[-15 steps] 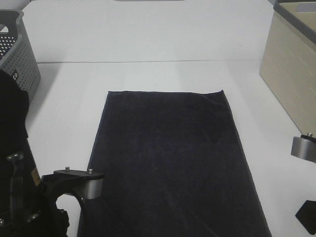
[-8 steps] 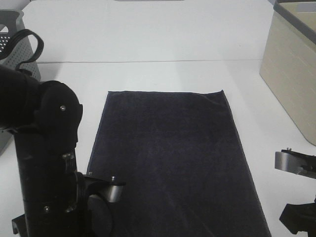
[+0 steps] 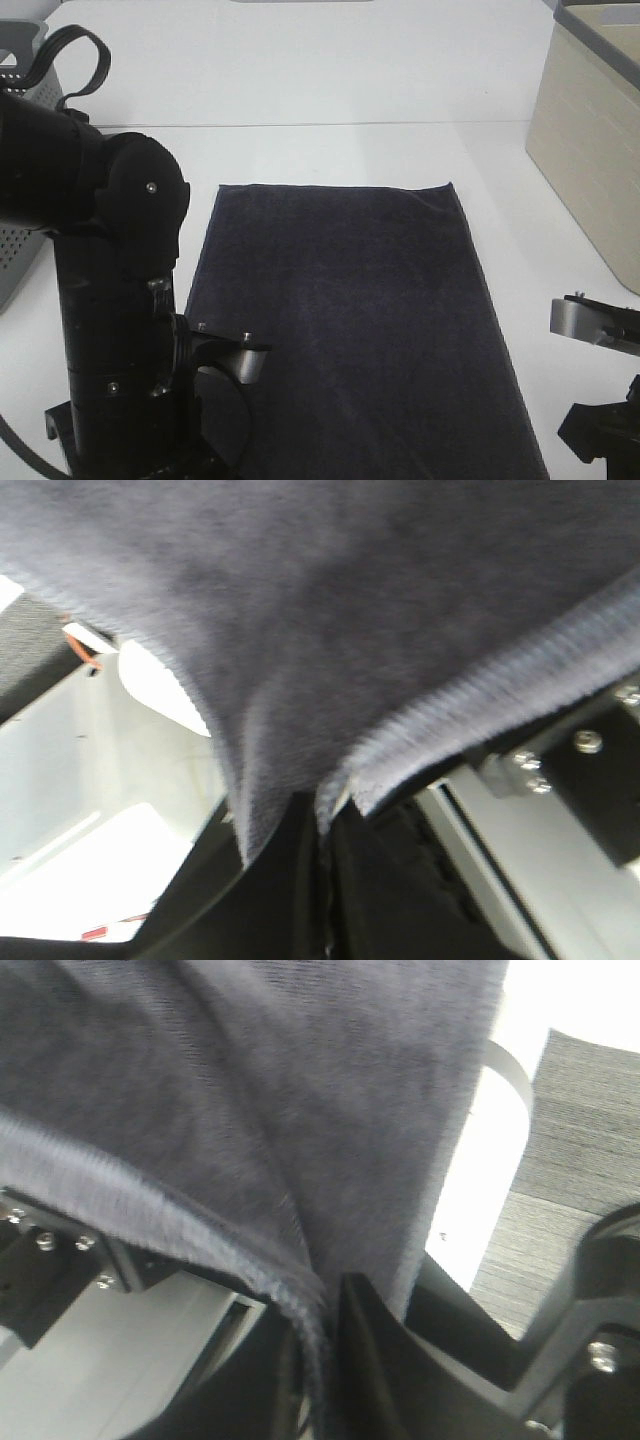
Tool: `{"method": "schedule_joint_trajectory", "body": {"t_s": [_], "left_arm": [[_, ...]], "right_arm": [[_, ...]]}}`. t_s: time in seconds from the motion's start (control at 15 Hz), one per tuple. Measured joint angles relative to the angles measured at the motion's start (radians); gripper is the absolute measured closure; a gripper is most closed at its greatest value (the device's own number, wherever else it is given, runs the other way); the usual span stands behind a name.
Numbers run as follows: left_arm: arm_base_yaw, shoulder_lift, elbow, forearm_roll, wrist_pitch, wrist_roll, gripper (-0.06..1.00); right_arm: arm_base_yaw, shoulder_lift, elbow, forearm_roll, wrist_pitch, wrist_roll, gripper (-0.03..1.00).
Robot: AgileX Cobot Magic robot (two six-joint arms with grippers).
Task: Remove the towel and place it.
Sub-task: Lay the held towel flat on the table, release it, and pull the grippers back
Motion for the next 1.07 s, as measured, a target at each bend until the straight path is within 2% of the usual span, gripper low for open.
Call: {"method": "schedule_joint_trajectory", "body": {"t_s": [0.13,0.2,0.27,0.4,0.47,0.53,0.87,1.07], "left_arm": [[0.000,0.000,0.000,-0.035,0.003,0.012,0.86],[0.000,0.000,0.000,-0.048,0.003,0.014,0.80],[0.000,0.000,0.000,-0.067,0.004,0.014,0.70],[0.000,0.000,0.000,-0.102,0.010,0.009,0.43],[0.000,0.000,0.000,-0.111,0.010,0.007,0.31],[0.000,0.000,0.000,-0.117,0.010,0.007,0.23],[0.000,0.000,-0.056,-0.113,0.012,0.028,0.20],[0.016,0.000,-0.192,-0.011,0.014,0.049,0.20]], "right_arm": [[0.000,0.000,0.000,0.034,0.000,-0.005,0.71],[0.000,0.000,0.000,0.040,0.000,-0.005,0.64],[0.000,0.000,0.000,0.047,-0.001,-0.005,0.55],[0.000,0.000,0.000,0.053,-0.001,-0.005,0.38],[0.000,0.000,0.000,0.053,-0.001,-0.012,0.35],[0.000,0.000,0.000,0.053,-0.001,-0.024,0.34],[-0.001,0.002,-0.030,0.050,-0.043,-0.050,0.33],[-0.026,0.004,-0.174,0.025,-0.068,-0.050,0.33]]}}
